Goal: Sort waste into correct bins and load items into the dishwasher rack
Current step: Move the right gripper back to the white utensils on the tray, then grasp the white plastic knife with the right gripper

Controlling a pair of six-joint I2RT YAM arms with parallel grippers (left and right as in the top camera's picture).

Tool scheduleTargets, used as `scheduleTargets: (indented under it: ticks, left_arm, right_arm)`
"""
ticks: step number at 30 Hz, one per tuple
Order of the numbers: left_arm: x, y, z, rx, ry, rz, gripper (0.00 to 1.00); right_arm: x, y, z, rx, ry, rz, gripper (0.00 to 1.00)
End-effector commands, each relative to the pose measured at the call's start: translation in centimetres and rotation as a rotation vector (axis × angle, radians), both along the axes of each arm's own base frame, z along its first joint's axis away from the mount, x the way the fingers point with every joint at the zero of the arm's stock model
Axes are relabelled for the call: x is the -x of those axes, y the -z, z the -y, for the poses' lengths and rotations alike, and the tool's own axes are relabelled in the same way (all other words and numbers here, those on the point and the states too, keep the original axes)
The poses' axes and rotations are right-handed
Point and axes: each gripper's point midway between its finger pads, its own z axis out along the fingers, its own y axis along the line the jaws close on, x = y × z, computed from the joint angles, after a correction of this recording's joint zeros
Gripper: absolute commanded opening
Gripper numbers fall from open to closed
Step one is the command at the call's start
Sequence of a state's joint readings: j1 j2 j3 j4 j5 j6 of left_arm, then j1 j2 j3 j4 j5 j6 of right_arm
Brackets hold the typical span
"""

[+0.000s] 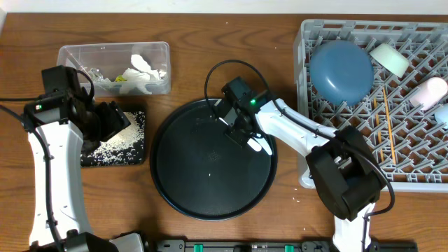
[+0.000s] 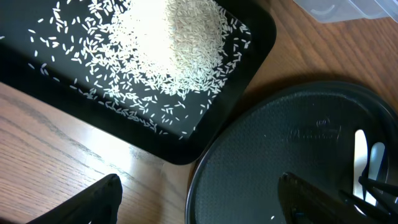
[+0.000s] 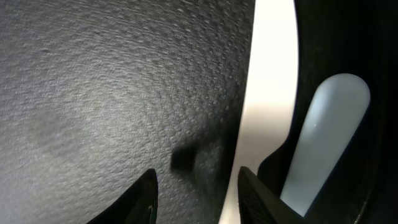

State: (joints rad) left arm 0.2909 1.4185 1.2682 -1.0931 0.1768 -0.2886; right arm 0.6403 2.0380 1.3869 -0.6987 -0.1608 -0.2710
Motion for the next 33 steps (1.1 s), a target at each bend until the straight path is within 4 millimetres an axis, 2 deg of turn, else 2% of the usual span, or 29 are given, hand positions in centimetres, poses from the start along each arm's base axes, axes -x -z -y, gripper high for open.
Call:
scheduleTargets:
  ticks: [1, 11, 20, 23, 27, 33]
  left_arm:
    - [0.2, 0.2, -0.1, 0.001, -0.008, -0.008, 0.81]
    - [0.2, 0.2, -0.1, 0.001, -0.008, -0.008, 0.81]
    - [0.2, 0.2, -0.1, 0.001, -0.008, -0.008, 0.81]
    - [0.2, 0.2, -0.1, 0.001, -0.008, -0.008, 0.81]
    - [0.2, 0.2, 0.0, 0.001, -0.008, -0.008, 0.81]
    - [0.2, 0.2, 0.0, 0.001, -0.008, -0.008, 0.82]
  right_arm:
    - [-0.3, 1.1, 0.9, 0.072, 0.038, 0.017, 0.38]
    - [-0.2, 1.1, 1.2, 0.085, 0.039, 0.016, 0.36]
    - [2.4, 1.5, 3.1, 0.165, 0.034, -0.091, 0.32]
    - [2.4, 1.5, 3.1, 0.165, 0.035, -0.09, 0.32]
    - [2.2, 1.5, 3.0, 0.159, 0.036, -0.084, 0.25]
    - [1.8, 1.5, 2.8, 0.146, 0.115, -0.08, 0.19]
